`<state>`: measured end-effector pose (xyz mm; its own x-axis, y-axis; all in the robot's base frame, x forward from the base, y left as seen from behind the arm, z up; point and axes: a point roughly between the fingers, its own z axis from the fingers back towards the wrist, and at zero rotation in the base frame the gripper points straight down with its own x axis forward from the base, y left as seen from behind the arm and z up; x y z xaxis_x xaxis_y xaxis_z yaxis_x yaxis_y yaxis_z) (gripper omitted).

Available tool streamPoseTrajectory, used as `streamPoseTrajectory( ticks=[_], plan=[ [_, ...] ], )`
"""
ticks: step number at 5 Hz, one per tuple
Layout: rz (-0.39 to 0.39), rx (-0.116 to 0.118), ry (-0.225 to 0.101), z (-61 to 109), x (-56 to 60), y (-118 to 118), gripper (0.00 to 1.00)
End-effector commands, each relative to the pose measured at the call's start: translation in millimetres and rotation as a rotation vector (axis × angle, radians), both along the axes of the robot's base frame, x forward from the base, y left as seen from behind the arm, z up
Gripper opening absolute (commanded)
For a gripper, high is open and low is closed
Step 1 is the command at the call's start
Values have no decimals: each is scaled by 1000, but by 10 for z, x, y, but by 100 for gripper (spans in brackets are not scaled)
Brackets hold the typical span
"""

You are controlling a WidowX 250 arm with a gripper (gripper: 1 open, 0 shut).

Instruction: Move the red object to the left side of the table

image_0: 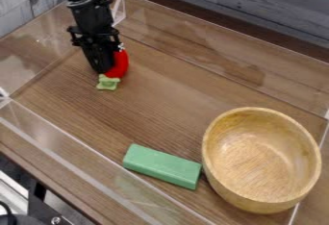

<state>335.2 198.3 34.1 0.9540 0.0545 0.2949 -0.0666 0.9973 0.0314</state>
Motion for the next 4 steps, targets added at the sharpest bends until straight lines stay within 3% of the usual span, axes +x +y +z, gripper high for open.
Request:
streamPoseTrajectory(
  ticks=[1, 4],
  plan=[
    [-4, 13, -3, 33, 43, -15, 0],
    [1, 10, 10, 0, 89, -75, 0]
  ],
)
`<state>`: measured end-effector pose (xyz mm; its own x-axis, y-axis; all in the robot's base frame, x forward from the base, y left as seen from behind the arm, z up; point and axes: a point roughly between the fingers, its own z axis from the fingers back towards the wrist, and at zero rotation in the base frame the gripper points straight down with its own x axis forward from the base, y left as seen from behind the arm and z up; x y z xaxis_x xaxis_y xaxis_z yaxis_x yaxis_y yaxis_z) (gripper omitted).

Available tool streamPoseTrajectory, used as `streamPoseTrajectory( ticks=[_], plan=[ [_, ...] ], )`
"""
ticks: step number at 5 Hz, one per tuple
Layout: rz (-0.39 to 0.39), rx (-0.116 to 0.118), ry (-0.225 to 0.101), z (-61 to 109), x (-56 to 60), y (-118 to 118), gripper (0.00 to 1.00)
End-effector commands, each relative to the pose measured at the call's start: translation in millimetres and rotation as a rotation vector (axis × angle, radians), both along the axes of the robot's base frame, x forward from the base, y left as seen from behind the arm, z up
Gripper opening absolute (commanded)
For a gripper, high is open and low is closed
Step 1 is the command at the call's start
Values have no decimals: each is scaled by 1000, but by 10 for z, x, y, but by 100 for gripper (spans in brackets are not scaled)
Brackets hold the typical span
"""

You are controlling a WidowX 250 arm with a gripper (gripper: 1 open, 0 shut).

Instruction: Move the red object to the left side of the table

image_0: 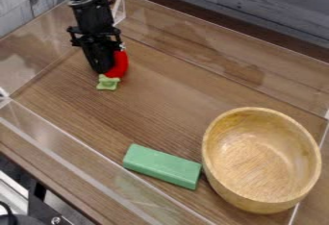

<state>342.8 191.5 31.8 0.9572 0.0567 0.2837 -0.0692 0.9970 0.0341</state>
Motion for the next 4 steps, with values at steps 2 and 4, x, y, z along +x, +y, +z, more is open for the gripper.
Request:
streamPoseTrajectory(
  ticks=[2, 4],
  plan=[
    [1, 5, 7, 15, 40, -44, 0],
    [3, 0, 14, 12, 62, -80, 0]
  ],
)
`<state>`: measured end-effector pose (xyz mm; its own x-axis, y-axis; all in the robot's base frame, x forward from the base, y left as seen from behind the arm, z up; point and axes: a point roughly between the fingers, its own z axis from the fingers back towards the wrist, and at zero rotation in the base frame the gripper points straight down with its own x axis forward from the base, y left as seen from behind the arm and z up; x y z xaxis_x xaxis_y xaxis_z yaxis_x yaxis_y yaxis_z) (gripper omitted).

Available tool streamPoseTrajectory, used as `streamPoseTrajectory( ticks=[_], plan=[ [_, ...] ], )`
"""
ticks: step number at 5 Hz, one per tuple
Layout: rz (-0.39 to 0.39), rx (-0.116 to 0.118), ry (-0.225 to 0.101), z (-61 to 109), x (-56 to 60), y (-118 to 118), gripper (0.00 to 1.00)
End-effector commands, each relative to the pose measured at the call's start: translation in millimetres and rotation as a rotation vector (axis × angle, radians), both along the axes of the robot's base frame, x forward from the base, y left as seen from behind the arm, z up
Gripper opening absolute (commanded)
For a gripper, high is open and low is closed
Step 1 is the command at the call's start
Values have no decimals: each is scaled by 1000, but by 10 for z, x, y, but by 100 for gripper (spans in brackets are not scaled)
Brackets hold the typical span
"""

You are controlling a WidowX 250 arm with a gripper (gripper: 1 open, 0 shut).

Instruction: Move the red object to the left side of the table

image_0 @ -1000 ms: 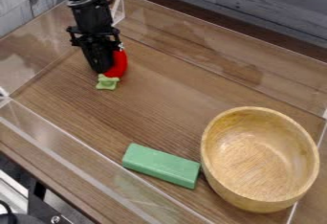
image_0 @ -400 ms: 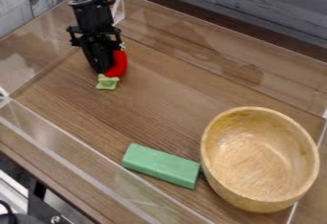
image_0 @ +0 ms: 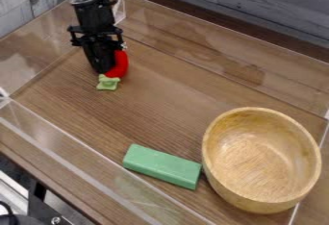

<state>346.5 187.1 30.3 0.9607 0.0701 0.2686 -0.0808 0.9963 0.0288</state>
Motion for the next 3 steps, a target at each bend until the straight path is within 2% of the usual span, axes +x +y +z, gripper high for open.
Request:
streamPoseTrajectory(
  ticks=[1, 3],
  plan=[
    [-9, 3, 2, 31, 35, -53, 0],
    [-8, -2, 8, 30, 60, -87, 0]
  ],
)
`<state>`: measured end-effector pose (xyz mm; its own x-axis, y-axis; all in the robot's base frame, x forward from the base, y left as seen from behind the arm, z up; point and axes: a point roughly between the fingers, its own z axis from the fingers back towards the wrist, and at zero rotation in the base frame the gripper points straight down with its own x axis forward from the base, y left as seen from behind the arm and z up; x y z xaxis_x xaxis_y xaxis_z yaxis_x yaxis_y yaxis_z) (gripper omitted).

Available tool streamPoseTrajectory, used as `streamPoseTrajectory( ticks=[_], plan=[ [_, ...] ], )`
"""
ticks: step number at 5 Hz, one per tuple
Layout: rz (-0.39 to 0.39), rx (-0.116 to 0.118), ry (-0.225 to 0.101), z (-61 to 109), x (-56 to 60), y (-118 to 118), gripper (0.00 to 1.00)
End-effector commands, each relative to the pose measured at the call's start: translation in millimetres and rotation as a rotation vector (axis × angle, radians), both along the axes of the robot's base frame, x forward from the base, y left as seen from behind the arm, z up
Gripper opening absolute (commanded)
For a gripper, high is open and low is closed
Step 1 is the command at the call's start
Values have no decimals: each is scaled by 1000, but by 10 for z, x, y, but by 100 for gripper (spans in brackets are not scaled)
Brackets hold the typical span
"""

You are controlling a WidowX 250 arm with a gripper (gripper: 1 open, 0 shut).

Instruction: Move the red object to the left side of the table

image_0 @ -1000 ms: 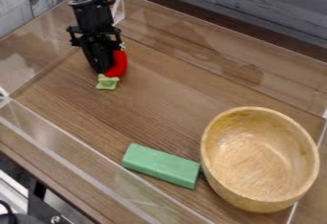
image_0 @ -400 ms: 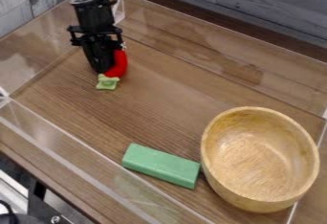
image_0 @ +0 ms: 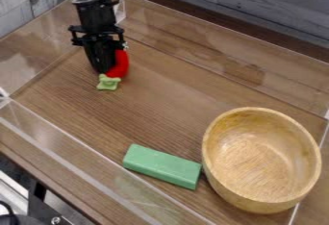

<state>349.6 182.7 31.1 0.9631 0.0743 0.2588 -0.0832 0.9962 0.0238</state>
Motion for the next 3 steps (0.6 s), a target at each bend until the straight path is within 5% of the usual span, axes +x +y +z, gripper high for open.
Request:
streamPoseTrajectory(
  ticks=[1, 2, 3],
  plan=[
    [-10, 2, 0, 25, 41, -58, 0],
    [-10, -1, 3, 27, 52, -73, 0],
    [-9, -2, 3, 79, 59, -91, 100]
  ],
)
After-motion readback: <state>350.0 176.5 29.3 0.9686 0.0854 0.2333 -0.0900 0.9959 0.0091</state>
